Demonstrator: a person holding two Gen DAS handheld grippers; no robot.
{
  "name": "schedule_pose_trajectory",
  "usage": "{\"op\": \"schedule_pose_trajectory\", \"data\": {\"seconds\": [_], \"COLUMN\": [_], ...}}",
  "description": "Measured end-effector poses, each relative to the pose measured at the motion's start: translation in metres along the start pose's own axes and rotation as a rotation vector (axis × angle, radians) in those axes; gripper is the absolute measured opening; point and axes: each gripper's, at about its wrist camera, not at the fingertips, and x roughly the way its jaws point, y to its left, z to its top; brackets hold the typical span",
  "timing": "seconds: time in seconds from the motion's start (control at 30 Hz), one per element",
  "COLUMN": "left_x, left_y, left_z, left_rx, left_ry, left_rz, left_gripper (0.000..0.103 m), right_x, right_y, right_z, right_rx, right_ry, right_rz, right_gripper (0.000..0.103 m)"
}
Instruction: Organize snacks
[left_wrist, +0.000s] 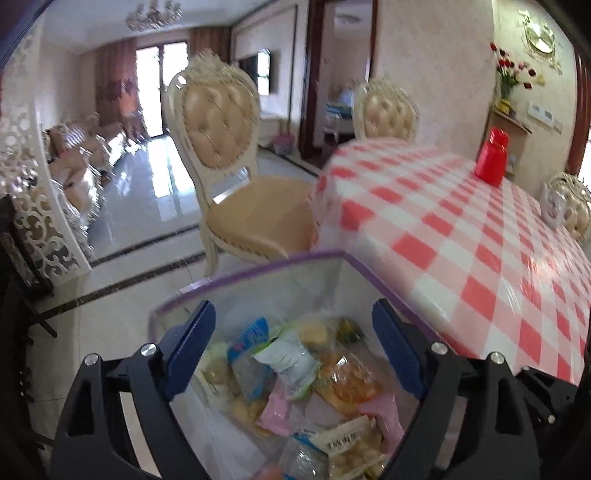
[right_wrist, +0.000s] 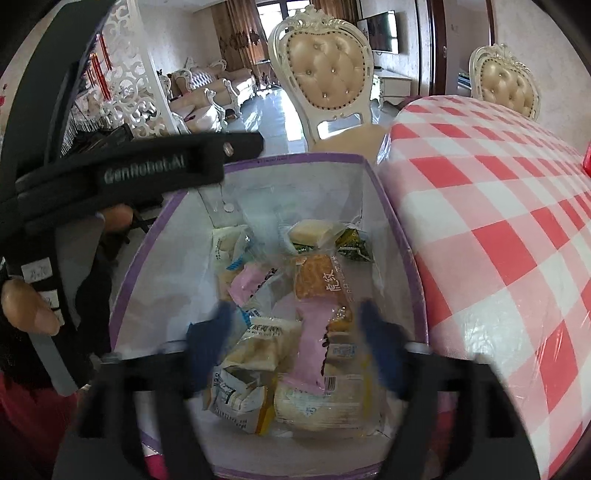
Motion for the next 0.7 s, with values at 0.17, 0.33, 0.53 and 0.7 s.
{"op": "schedule_pose_trajectory", "data": {"seconds": [0.17, 0.33, 0.53, 0.7], "left_x": [-0.017, -0.014, 0.006, 0.017], "left_y": [0.004, -0.003, -0.008, -0.005], "left_z": [0.007, 0.001, -0.008, -0.013], "left_rx": [-0.031, -0.006, 0.002, -0.019], "left_ry": [-0.069, 0.001, 0.123, 0.200], "left_rz": [0.042, 0.229, 0.139, 0.093], "left_gripper": [0.102, 0.102, 0.102, 0.102], "right_x": [-0.014, -0.014, -0.011, 0.000], "right_y": [0.005, 0.006, 0.000, -0.007], "right_z": [0.000, 0.002, 0.002, -0.002], "right_rx": [-0.033, -0.036, 0.011, 0.024], "right_ry": [-0.055, -0.004, 0.040, 0.096], "right_rz": [-0.032, -0.065, -0.068, -0.172], "right_gripper": [0.087, 0.087, 0.087, 0.087]}}
